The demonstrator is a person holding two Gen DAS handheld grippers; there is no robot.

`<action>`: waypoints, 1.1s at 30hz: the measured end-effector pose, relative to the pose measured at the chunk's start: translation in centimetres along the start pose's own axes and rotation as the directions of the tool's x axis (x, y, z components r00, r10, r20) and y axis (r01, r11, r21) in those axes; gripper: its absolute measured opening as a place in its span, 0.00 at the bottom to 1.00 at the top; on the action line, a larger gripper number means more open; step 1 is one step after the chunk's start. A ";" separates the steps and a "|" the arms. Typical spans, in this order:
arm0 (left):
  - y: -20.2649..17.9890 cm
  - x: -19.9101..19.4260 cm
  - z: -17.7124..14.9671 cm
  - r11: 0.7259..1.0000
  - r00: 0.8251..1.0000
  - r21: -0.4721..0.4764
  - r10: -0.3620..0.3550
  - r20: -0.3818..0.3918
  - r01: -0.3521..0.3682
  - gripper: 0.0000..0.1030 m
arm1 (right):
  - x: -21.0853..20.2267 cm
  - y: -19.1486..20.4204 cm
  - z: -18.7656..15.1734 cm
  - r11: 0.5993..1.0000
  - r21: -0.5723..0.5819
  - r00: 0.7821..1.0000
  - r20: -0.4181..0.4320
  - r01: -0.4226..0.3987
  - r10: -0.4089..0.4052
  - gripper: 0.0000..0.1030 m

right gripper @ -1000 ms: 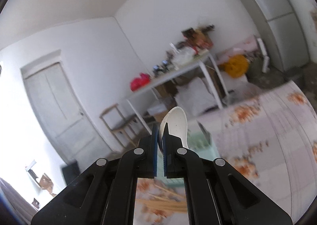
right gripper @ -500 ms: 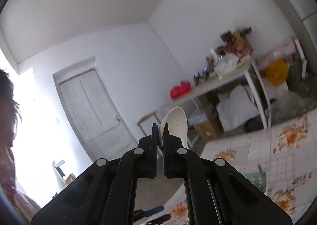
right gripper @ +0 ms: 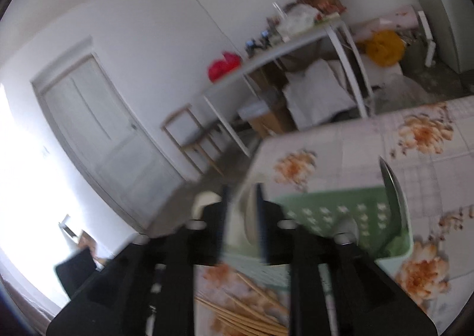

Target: Organize utensils

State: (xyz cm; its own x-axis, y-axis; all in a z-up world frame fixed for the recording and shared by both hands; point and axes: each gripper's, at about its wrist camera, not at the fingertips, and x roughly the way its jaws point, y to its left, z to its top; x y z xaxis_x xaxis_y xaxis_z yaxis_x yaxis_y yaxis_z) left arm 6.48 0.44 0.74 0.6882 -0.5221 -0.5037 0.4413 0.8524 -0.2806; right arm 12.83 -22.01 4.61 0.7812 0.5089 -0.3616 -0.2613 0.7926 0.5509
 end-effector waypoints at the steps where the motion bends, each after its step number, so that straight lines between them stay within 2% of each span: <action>1: 0.0 0.0 0.0 1.000 1.000 0.001 0.003 -0.002 -0.003 0.54 | -0.4 0.1 -0.1 1.000 -0.010 1.000 0.006 0.024 -0.024 0.42; 2: -0.1 0.0 0.0 1.000 1.000 0.002 0.005 -0.003 -0.005 0.54 | -1.0 0.3 -0.2 0.999 -0.023 0.999 0.021 0.039 -0.039 0.47; 6: -0.2 0.2 -0.1 1.000 1.000 0.006 0.012 -0.010 -0.012 0.56 | -4.3 1.2 -0.7 0.993 -0.069 0.992 0.088 0.096 -0.090 0.54; 11: -0.6 0.2 -0.3 1.000 1.000 0.016 0.015 -0.017 -0.015 0.58 | -7.8 1.3 -2.2 0.988 -0.066 0.983 0.132 0.138 -0.128 0.55; 14: -0.9 0.4 -0.7 1.000 0.999 0.025 0.016 -0.032 -0.015 0.59 | -9.3 0.8 -3.9 0.988 -0.040 0.982 0.125 0.148 -0.142 0.59; 16: -1.1 0.7 -0.9 0.999 0.999 0.037 0.017 -0.051 -0.015 0.60 | -9.1 0.0 -5.1 0.991 -0.001 0.987 0.083 0.137 -0.136 0.61; 18: -1.3 1.1 -1.3 0.999 0.997 0.048 0.016 -0.073 -0.013 0.60 | -8.6 -0.8 -7.2 0.987 0.037 0.987 0.006 0.158 -0.158 0.61; 21: -1.6 1.6 -2.1 0.998 0.995 0.061 0.014 -0.103 -0.007 0.60 | -7.1 -2.1 -10.2 0.969 0.076 0.968 -0.105 0.234 -0.226 0.61; 23: -1.6 2.0 -2.5 0.998 0.993 0.065 0.013 -0.121 -0.005 0.60 | -6.4 -2.9 -12.1 0.960 0.131 0.960 -0.171 0.246 -0.223 0.61; 26: -1.6 2.7 -2.9 0.998 0.988 0.068 0.014 -0.152 -0.004 0.60 | -5.6 -3.7 -14.1 0.946 0.176 0.946 -0.229 0.273 -0.230 0.61; 33: -1.8 3.6 -3.4 0.996 0.980 0.080 0.048 -0.194 -0.032 0.60 | -3.6 -4.0 -15.4 0.932 0.188 0.921 -0.304 0.308 -0.243 0.61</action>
State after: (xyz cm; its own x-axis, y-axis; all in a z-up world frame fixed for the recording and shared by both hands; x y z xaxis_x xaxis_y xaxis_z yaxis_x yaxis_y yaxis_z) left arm 6.17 -2.88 -3.34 0.5839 -0.4655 -0.6652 0.4636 0.8638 -0.1975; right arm 2.35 -21.86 -7.83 0.6111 0.3779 -0.6955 0.1040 0.8327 0.5438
